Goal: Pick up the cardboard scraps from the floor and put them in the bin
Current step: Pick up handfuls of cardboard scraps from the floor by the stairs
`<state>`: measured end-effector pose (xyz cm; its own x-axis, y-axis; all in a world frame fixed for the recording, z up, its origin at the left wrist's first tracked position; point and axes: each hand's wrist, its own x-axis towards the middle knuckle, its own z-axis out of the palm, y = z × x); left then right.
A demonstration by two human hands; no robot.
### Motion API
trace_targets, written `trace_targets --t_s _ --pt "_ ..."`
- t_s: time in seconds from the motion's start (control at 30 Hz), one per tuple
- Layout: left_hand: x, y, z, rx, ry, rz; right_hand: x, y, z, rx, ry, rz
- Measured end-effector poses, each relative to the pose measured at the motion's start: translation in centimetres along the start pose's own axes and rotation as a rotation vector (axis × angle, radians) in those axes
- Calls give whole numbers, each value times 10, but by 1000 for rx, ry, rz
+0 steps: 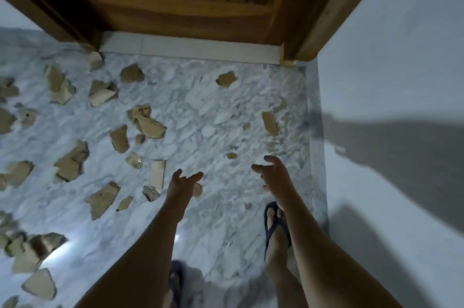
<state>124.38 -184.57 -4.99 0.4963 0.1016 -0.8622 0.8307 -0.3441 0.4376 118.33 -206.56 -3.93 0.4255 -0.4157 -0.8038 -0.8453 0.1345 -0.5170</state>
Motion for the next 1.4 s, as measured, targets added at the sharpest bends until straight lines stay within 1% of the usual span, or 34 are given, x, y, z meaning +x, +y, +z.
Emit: trace_targets --t_s 0.1,0.2,0.27,0.43,0.53,0.6,0.7,0.73,0.8,0.87,0.93,1.03,1.1,1.17,1.2,1.3,1.33,1.4 --pt "52 -49 16 -1 115 -81 66 23 6 -45 52 -41" --pt "98 -95 26 -27 184 -143 113 44 18 -74 40 -63" --pt "124 -115 31 -19 229 -225 146 50 24 -134 31 -48" --pt "189 -128 42 2 396 -327 235 38 27 -298 132 -76" --pt "226 -133 50 156 404 -321 287 29 25 -474 230 -176" --pt "244 -139 56 188 437 -331 316 25 25 -626 309 -258" --pt "255 -152 66 119 593 -415 349 30 28 -840 359 -325" --pt "254 -154 70 84 646 -414 356 33 29 -896 390 -346" --pt "257 -162 73 -44 694 -342 365 43 36 -934 468 -430" --pt "259 -162 72 -168 696 -316 365 49 43 -897 507 -517" --pt "258 -159 70 -214 683 -306 362 55 48 -812 473 -555" --pt "253 -155 70 -104 641 -200 355 55 54 -582 348 -438" --pt "249 -152 72 -6 603 -155 346 55 61 -589 257 -421" --pt "248 -149 75 -9 575 -125 334 57 72 -642 199 -466" --pt "248 -146 77 -36 568 -106 328 59 78 -623 172 -476" --pt "247 -139 78 -63 571 -35 306 62 96 -498 -45 -443" --pt "248 -135 77 -53 575 -16 301 63 100 -507 -137 -429" --pt "252 -129 71 -28 577 -2 294 70 105 -612 -310 -401"
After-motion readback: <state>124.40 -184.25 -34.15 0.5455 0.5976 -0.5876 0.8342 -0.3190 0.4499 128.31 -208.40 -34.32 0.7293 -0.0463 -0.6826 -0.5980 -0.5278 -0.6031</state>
